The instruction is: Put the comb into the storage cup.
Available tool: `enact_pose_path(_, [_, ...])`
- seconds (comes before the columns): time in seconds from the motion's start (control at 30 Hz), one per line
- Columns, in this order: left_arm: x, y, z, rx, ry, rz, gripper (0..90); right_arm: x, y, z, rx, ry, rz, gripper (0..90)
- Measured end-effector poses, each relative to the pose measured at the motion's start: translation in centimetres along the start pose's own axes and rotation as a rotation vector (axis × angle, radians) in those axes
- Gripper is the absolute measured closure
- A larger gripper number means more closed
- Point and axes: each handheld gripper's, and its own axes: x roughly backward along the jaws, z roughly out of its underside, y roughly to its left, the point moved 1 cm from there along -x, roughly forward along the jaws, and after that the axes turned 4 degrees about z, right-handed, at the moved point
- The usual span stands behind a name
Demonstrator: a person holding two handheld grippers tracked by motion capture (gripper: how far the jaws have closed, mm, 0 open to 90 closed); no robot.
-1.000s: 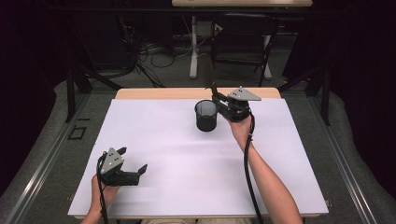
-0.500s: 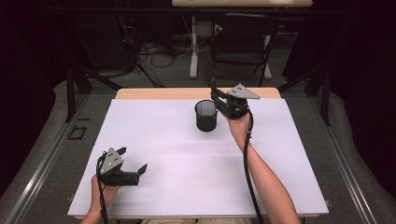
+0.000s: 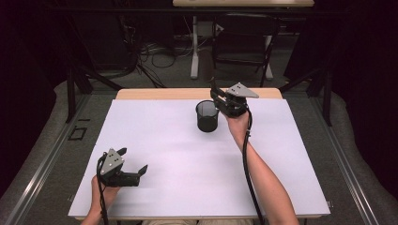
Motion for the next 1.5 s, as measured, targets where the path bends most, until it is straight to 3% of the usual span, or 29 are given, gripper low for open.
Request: enact_pose_path(1.5, [0.1, 0.1, 0.0, 0.0, 0.001, 0.004, 0.2, -2.5, 0.8, 1.3, -0.009, 0.043, -0.011, 72.8])
